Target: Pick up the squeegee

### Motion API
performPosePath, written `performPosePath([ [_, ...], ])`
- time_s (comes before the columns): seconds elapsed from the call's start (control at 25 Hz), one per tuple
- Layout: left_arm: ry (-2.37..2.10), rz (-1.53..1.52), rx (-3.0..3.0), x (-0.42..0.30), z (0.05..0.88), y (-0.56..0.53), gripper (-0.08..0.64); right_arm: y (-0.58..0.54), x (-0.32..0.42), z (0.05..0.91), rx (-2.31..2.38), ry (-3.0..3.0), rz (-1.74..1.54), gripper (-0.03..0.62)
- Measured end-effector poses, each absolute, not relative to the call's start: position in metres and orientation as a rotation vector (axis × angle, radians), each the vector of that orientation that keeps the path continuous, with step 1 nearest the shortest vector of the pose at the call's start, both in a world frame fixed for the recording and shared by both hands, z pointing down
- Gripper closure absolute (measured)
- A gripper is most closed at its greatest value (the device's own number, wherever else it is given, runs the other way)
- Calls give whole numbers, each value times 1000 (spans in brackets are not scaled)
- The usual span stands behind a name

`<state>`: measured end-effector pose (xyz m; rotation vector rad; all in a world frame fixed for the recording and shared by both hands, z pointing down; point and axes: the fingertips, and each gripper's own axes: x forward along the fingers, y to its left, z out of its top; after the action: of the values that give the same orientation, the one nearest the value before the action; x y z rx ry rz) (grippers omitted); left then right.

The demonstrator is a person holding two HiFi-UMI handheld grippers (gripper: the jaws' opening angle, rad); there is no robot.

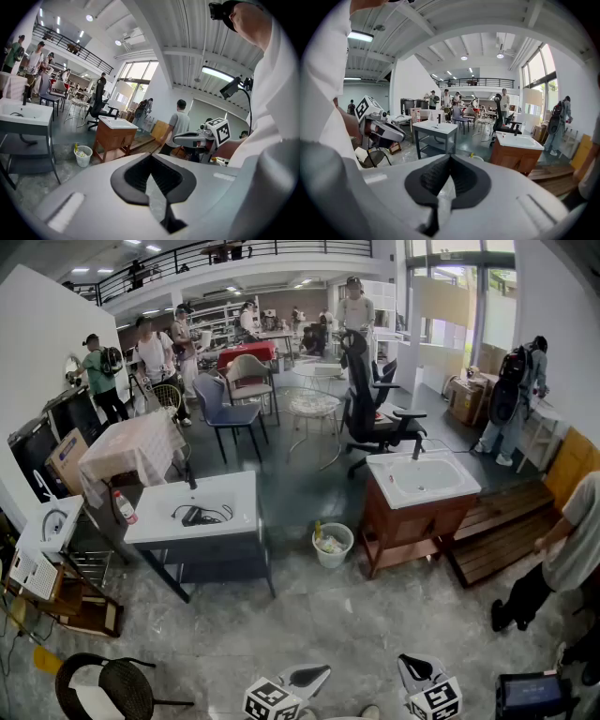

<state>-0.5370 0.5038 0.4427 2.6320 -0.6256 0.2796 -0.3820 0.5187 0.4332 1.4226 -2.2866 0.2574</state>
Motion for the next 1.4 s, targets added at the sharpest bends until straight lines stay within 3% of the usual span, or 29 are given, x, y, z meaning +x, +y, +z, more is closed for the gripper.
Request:
performPosePath([
  [0.92, -760, 305, 2645, -307, 439, 466, 537, 494, -152, 467, 1492, -2286, 286, 566],
  [1.4, -794, 301, 2608, -256, 460, 331, 492, 388, -87, 482, 1561, -2226, 352, 548],
])
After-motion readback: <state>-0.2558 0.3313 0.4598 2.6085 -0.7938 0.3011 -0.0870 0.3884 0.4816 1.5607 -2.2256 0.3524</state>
